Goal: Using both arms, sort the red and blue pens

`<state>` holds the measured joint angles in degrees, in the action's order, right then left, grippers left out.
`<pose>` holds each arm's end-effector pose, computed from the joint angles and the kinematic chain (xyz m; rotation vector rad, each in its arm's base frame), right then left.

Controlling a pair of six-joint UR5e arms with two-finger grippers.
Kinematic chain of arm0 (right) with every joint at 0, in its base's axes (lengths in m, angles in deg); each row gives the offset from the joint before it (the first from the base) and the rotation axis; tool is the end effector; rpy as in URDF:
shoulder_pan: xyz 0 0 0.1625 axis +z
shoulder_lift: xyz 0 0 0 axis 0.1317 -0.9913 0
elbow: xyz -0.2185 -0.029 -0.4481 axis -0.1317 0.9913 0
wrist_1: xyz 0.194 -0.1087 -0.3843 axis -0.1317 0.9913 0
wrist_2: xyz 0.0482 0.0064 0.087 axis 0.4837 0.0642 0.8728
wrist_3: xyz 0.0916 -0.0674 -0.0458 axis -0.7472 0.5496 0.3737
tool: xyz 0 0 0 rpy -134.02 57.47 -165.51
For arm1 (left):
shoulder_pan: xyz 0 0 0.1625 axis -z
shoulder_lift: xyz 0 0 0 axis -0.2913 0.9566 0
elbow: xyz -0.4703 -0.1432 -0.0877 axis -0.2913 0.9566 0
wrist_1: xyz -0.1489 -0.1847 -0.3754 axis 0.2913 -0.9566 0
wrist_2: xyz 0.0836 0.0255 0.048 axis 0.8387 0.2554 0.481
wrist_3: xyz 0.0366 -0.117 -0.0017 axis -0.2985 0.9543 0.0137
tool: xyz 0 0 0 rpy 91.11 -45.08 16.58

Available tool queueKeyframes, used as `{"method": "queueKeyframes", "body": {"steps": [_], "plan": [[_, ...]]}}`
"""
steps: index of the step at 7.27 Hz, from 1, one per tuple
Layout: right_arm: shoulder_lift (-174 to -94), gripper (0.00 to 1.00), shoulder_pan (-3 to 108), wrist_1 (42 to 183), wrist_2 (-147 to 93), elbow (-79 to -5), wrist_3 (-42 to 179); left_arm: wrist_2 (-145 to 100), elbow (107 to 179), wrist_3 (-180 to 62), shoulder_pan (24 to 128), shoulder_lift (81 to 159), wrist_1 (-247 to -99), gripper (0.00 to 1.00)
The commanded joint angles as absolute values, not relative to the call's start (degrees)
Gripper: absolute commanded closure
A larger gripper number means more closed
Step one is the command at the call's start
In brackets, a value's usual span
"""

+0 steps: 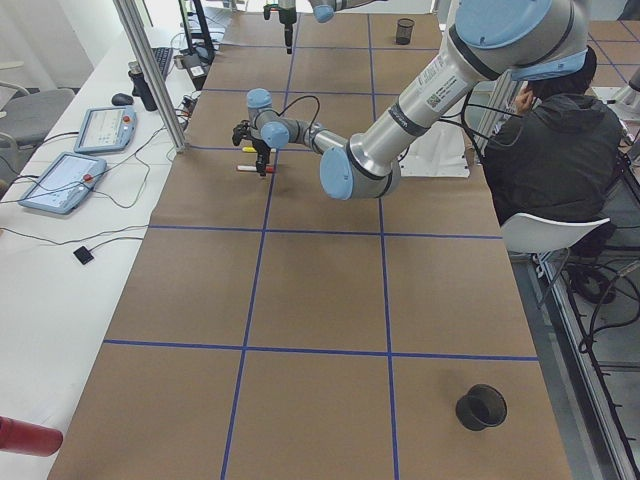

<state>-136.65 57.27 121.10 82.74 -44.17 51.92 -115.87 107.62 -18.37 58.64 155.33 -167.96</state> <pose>-0.2390 -0.6267 0.5130 0.0385 -0.8578 -0.0450 0.6590 -0.6964 0.3142 0.1207 0.8252 0.0453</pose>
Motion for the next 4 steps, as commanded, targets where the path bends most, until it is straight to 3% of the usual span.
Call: {"method": "queueKeyframes", "body": {"steps": [1,2,3,4], "plan": [[-136.1,0.00,57.2,121.1,82.7,-43.4,51.9,-115.9,107.6,-17.4,58.6,155.3,-167.9,0.43],[-136.0,0.00,57.2,121.1,82.7,-43.3,51.9,-115.9,107.6,-17.4,58.5,155.4,-167.9,0.54],[-136.0,0.00,57.2,121.1,82.7,-43.2,51.9,-115.9,107.6,-17.4,58.4,155.3,-167.8,0.71],[-136.0,0.00,57.2,121.1,82.7,-43.1,51.9,-115.9,107.6,-17.5,58.4,155.3,-167.7,1.00]]}}
